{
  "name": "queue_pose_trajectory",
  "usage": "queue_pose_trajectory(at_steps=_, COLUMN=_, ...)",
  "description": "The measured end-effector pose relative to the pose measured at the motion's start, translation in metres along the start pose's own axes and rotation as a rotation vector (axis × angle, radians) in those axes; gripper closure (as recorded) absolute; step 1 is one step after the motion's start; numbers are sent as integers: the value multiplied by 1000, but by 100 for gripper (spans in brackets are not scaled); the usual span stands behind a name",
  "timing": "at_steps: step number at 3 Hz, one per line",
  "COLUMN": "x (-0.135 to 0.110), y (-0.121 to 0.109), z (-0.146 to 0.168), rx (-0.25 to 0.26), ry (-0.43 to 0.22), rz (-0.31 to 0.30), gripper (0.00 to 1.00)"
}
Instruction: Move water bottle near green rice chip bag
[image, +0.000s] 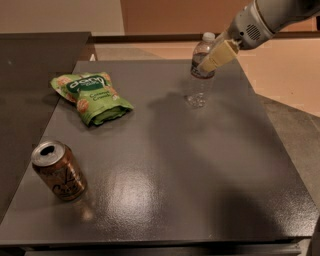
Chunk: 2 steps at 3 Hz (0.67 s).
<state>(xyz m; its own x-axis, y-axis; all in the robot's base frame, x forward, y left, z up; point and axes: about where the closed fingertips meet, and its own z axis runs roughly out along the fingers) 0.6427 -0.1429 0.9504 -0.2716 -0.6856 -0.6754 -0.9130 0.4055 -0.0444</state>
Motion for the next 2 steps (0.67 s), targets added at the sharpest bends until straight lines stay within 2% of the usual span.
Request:
queue_pose_trajectory(at_steps=1, x=-5, y=3, z=0, rx=-13, ry=-14, rz=-17, gripper=64)
queue_pose_trajectory(at_steps=2, x=-22, y=11, z=-7, rx=-43, ry=-47, rz=-57, gripper=87)
